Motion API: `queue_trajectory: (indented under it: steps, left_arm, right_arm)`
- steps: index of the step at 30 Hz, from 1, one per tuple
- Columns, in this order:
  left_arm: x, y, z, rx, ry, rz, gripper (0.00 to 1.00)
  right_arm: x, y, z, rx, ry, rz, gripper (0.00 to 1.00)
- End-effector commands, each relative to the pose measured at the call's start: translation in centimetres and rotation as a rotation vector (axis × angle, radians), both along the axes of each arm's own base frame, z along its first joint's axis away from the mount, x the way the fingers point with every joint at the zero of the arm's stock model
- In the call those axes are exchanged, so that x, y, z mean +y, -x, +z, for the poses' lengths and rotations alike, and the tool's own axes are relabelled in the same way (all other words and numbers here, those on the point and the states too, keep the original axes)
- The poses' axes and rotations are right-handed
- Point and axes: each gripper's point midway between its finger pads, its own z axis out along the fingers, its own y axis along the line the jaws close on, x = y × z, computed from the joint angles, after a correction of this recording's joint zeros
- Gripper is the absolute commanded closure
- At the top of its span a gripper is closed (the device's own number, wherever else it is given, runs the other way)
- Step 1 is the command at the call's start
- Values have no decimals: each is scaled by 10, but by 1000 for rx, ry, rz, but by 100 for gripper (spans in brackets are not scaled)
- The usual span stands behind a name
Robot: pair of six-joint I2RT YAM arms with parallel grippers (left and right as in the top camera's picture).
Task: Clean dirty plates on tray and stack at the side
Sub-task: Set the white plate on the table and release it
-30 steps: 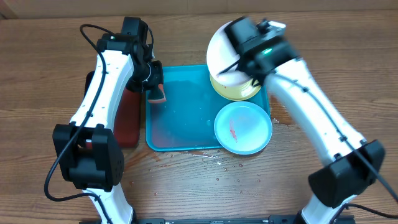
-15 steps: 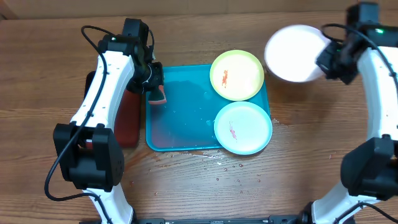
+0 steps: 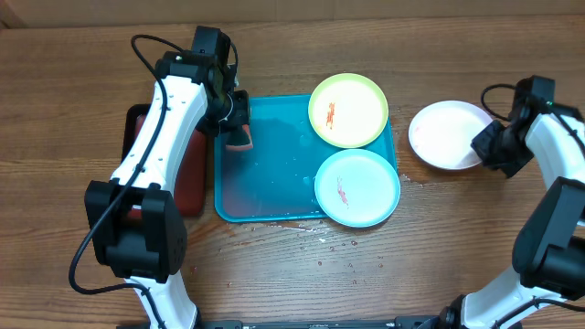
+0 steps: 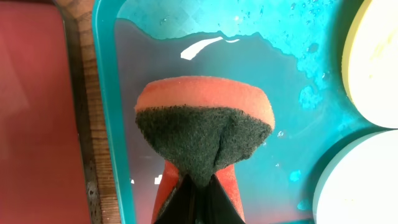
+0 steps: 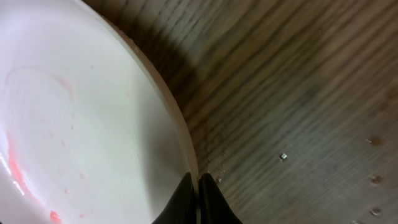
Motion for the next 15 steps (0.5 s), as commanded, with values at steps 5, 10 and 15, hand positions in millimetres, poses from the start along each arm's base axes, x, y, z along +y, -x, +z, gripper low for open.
queue_trajectory:
  steps: [5,10,15]
  left_arm:
    - [-3,1,2,-4,1,8,96]
    - [-3,1,2,-4,1,8,96]
    - [-3,1,2,-4,1,7,96]
  right_arm:
    - [13,9,-20,-5,8,54,77]
    - [22,13,-7,12,-43,60,69]
    - [52,10,35,-52,-168,172,68]
